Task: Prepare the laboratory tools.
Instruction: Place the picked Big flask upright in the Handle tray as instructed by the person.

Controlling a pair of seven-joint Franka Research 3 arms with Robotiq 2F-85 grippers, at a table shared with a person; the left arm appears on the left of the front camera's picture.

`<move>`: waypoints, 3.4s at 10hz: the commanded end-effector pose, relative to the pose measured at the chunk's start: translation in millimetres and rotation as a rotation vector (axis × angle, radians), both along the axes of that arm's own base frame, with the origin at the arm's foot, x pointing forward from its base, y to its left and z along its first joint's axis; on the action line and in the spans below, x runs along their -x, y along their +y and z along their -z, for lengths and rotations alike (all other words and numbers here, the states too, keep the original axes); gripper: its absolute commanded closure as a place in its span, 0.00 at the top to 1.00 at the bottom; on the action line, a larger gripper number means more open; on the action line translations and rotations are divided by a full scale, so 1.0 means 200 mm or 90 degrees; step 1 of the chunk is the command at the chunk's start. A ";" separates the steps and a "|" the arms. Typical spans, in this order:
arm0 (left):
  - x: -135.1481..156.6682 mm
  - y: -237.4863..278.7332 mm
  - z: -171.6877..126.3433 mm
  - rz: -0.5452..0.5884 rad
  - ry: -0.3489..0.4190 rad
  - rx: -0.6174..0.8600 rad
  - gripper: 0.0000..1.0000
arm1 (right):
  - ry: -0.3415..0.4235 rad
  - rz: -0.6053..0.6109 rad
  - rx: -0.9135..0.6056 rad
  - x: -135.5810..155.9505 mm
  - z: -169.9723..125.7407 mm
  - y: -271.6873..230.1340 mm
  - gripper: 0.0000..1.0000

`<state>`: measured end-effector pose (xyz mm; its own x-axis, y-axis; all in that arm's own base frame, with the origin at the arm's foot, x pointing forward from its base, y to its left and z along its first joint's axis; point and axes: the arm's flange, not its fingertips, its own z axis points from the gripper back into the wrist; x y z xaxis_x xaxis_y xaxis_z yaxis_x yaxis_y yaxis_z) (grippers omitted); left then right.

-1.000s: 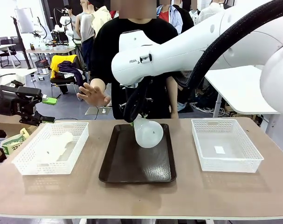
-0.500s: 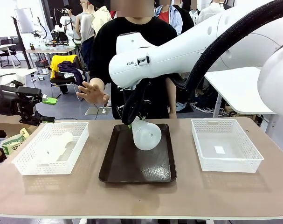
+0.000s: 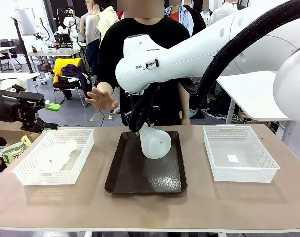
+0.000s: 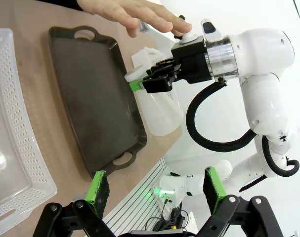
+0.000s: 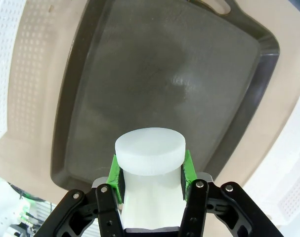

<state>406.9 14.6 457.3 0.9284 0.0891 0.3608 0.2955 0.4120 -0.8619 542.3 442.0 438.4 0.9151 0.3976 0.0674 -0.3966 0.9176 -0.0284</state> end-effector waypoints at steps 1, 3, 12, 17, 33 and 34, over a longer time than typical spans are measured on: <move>0.00 0.00 -0.01 -0.002 -0.002 0.012 1.00 | 0.001 0.001 -0.001 0.00 0.00 -0.01 0.00; 0.00 0.00 -0.01 -0.002 -0.002 0.012 1.00 | 0.001 0.001 -0.001 0.00 0.00 -0.01 0.00; 0.00 0.00 -0.01 -0.002 -0.002 0.012 1.00 | 0.001 0.001 -0.001 0.00 0.00 -0.01 0.00; 0.00 0.00 -0.01 -0.002 -0.002 0.012 1.00 | 0.001 0.001 -0.001 0.00 0.00 -0.01 0.00; 0.00 0.00 -0.01 -0.002 -0.002 0.012 1.00 | -0.055 -0.049 -0.019 0.04 -0.10 -0.03 0.00; 0.00 0.00 -0.01 -0.002 -0.002 0.012 1.00 | -0.097 -0.087 -0.052 0.07 -0.17 -0.06 0.00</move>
<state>406.9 14.7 457.3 0.9284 0.0891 0.3608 0.2954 0.4120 -0.8620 541.3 444.5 463.8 0.8778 0.4536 0.1540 -0.4563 0.8896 -0.0191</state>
